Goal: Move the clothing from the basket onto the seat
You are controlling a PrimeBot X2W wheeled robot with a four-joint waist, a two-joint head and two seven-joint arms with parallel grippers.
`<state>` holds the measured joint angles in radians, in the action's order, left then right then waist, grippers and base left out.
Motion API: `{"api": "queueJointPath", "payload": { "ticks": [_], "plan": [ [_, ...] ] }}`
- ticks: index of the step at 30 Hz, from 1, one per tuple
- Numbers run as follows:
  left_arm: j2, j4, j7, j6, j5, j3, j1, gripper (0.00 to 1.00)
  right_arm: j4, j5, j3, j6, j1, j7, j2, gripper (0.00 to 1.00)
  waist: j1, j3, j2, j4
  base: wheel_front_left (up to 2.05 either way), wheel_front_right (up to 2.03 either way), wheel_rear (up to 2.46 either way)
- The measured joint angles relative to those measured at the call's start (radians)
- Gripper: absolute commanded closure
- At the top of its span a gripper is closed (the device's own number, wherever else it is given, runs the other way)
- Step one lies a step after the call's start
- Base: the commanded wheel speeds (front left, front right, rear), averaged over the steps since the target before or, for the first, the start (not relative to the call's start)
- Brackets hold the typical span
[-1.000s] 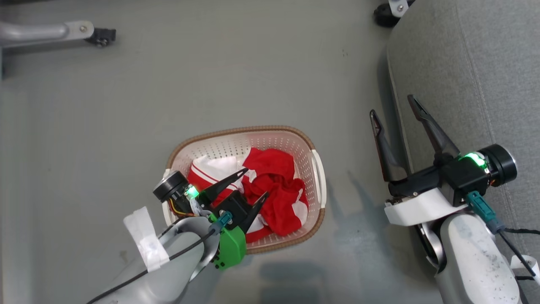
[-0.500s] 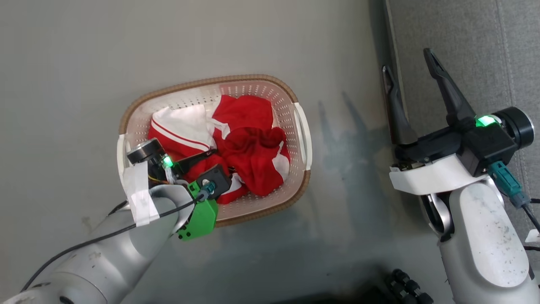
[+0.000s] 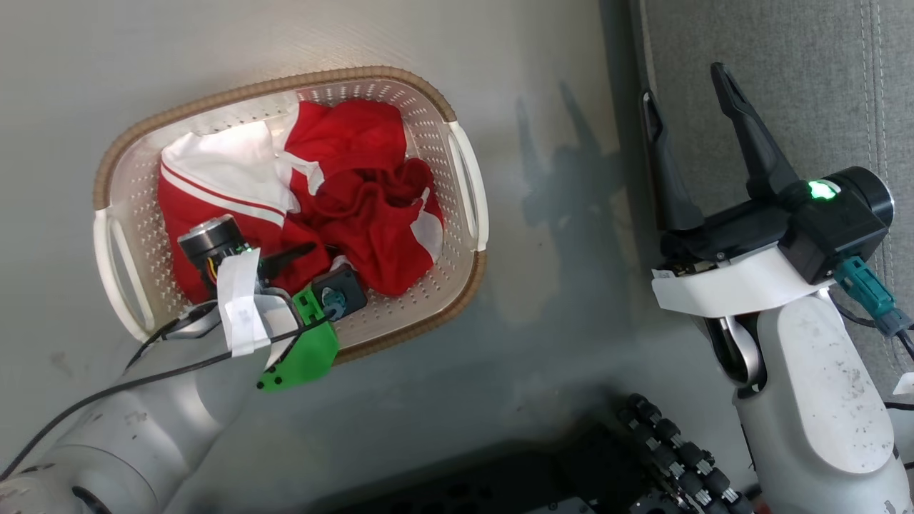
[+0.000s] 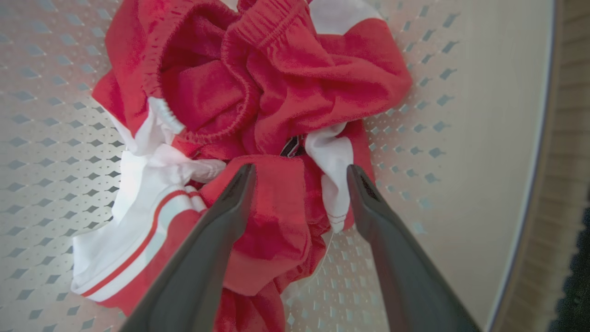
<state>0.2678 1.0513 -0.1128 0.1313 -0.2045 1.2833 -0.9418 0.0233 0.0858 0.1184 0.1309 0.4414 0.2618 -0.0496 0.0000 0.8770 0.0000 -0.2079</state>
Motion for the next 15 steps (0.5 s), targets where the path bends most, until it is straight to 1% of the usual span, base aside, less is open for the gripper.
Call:
{"api": "queueJointPath", "payload": {
  "ticks": [2, 7, 10, 15],
  "plan": [
    [0.010, 0.009, 0.026, 0.000, 0.028, 0.000, -0.015, 0.00, 0.000, 0.011, 0.006, 0.000, 0.006, 0.000, 0.000, 0.00, 0.0000, 0.017, 0.0000, -0.012, 0.00, 0.00, 0.00],
    [0.030, 0.055, 0.078, 0.000, 0.054, 0.000, -0.058, 0.00, 0.002, 0.031, 0.024, 0.000, 0.022, 0.000, 0.000, 0.00, 0.0000, 0.057, 0.0000, -0.039, 0.00, 0.00, 0.00],
    [0.031, 0.086, 0.106, 0.000, 0.077, -0.001, -0.087, 0.00, 0.001, 0.035, 0.033, 0.000, 0.026, 0.000, 0.000, 0.00, 0.0000, 0.076, 0.0000, -0.047, 0.00, 0.00, 0.00],
    [0.028, 0.130, 0.131, 0.000, 0.086, 0.000, -0.118, 0.00, 0.000, 0.040, 0.040, 0.000, 0.033, 0.000, 0.000, 0.00, 0.0000, 0.103, 0.0000, -0.052, 0.00, 0.00, 0.00]
  ]
}}
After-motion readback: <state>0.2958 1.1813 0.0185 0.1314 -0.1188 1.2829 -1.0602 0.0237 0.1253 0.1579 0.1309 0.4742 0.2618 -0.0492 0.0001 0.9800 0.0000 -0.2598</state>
